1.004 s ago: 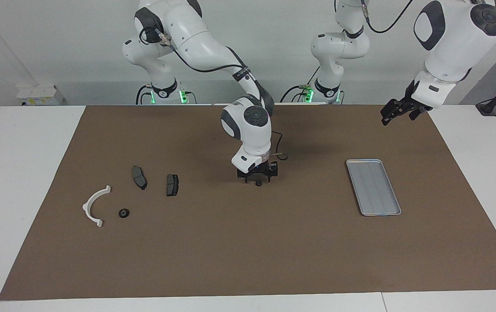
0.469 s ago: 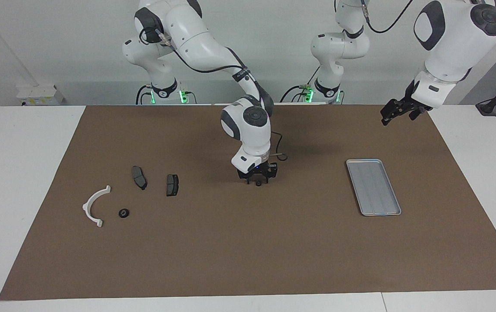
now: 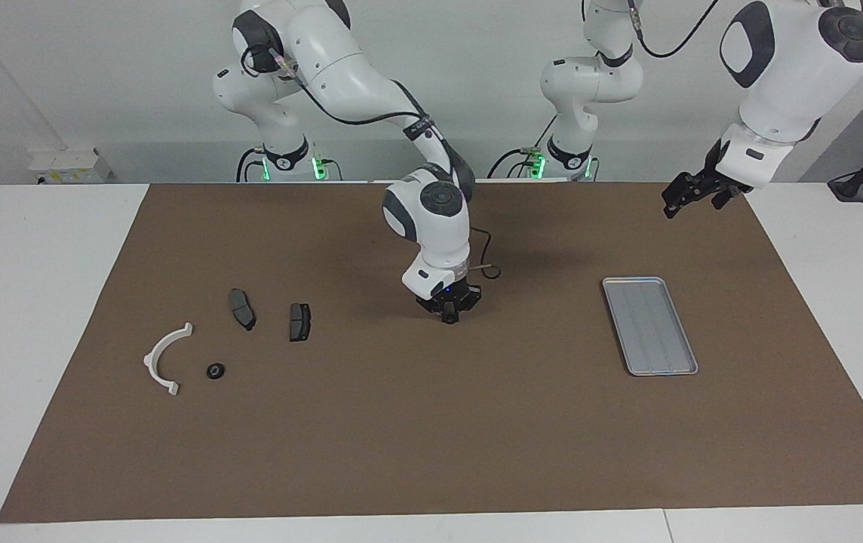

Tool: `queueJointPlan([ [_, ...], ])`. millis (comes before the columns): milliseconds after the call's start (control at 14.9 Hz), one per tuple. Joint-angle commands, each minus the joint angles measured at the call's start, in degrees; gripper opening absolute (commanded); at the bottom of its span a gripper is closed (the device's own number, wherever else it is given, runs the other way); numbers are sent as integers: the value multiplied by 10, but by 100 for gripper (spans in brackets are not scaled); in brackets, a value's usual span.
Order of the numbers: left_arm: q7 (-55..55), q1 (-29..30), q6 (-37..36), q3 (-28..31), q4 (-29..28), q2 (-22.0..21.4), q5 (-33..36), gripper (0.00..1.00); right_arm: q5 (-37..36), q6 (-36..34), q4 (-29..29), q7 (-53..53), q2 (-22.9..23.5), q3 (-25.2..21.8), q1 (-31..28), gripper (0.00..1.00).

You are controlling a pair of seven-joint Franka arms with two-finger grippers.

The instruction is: Place bearing gear from tray to pile

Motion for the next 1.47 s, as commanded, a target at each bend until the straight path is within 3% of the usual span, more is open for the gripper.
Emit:
queueJointPlan([
  [0,3,-1,-9,2,2,-4,-5,100,7,-49,26,-57,-1,2,-31,0],
  [335,3,-1,-9,2,2,-4,-5,100,9,-142,64,-176,-48,3,-134,0],
  [803,3,-1,-9,1,2,-4,-5,100,28,-156,64,-454,-63,0,-303,0],
  [1004,3,-1,-9,1,2,-4,-5,100,24,-151,51,-500,-62,0,-341,0],
  [1406,3,-1,-9,2,1,-4,-5,100,24,-101,-3,-520,-65,0,-359,0],
])
